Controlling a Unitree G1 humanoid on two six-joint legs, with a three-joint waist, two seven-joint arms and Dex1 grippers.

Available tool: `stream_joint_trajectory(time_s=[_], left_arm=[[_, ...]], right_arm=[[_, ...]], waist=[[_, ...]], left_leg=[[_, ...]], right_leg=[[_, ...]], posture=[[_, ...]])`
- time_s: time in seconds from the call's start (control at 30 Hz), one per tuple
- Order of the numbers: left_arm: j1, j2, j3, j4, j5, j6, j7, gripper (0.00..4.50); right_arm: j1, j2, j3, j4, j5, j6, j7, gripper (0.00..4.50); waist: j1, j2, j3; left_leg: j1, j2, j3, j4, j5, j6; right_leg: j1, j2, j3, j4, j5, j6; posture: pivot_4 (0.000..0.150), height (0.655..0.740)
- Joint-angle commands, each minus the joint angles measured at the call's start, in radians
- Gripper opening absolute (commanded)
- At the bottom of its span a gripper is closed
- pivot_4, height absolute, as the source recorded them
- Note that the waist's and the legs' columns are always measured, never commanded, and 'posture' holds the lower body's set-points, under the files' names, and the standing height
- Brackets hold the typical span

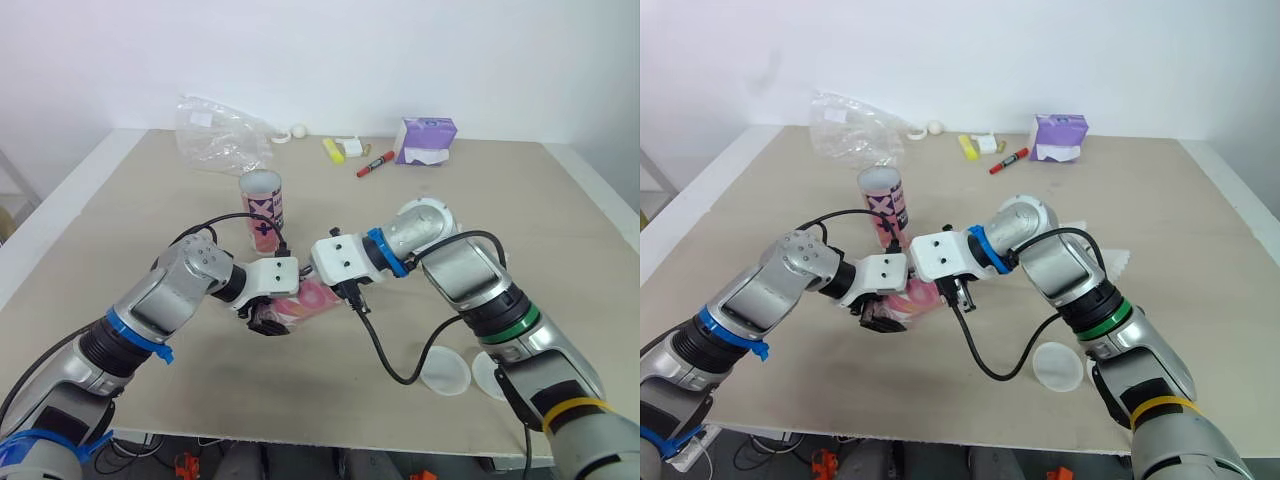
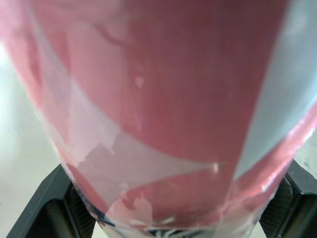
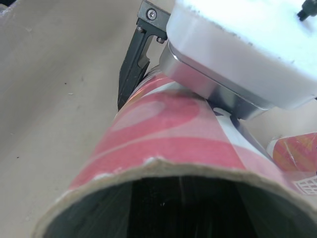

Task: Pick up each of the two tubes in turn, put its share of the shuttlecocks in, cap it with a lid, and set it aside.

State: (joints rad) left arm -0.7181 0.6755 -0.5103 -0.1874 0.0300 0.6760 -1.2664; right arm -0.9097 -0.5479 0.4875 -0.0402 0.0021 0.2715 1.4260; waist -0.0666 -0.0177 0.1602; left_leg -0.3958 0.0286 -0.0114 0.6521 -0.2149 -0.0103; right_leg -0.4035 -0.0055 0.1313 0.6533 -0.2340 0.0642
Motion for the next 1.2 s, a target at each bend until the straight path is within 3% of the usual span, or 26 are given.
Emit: stream_joint_trajectory(time_s=[0.03,0.2,0.43,0.77,1.2], left_arm=[[0.012,-0.025,-0.012,-0.005,0.007,-0.017,0.035,3.79],[0.016,-0.021,-0.001,0.005,0.008,-0.029,0.033,3.79],[0.019,-0.021,0.012,0.04,0.0,-0.057,0.034,3.79],[0.065,-0.047,0.062,0.074,-0.032,-0.125,0.056,3.79],[0.257,-0.116,0.282,0.143,-0.215,-0.431,0.098,3.79]], right_arm=[[0.01,-0.056,-0.087,-0.106,0.075,0.049,0.02,0.07],[0.078,-0.184,-0.23,-0.261,0.21,0.172,0.022,0.07],[0.158,-0.294,-0.348,-0.345,0.303,0.255,-0.024,0.07],[0.188,-0.308,-0.347,-0.373,0.335,0.259,-0.102,0.07],[0.284,-0.407,-0.498,-0.331,0.41,0.293,-0.138,0.07]], waist=[[0.008,0.0,0.0],[0.028,0.0,0.0],[0.03,-0.001,0.002],[0.028,-0.001,0.002],[0.03,-0.001,0.004]], left_leg=[[-0.002,-0.001,0.0,0.0,0.0,0.0],[-0.016,-0.003,-0.002,0.001,0.0,-0.002],[-0.017,-0.004,-0.007,0.001,0.0,-0.002],[-0.017,-0.004,-0.007,0.002,0.001,-0.003],[-0.021,-0.004,-0.007,0.002,0.001,-0.003]], right_leg=[[-0.001,-0.001,0.0,0.0,0.0,0.001],[-0.004,-0.002,0.0,-0.003,-0.004,0.005],[-0.004,-0.002,-0.003,-0.003,-0.004,0.005],[-0.004,-0.003,-0.004,-0.004,-0.004,0.004],[-0.006,-0.005,-0.006,-0.005,-0.004,0.004]], posture=[[0.15,0.74],[0.15,0.74],[0.15,0.74],[0.15,0.74],[0.15,0.74]])
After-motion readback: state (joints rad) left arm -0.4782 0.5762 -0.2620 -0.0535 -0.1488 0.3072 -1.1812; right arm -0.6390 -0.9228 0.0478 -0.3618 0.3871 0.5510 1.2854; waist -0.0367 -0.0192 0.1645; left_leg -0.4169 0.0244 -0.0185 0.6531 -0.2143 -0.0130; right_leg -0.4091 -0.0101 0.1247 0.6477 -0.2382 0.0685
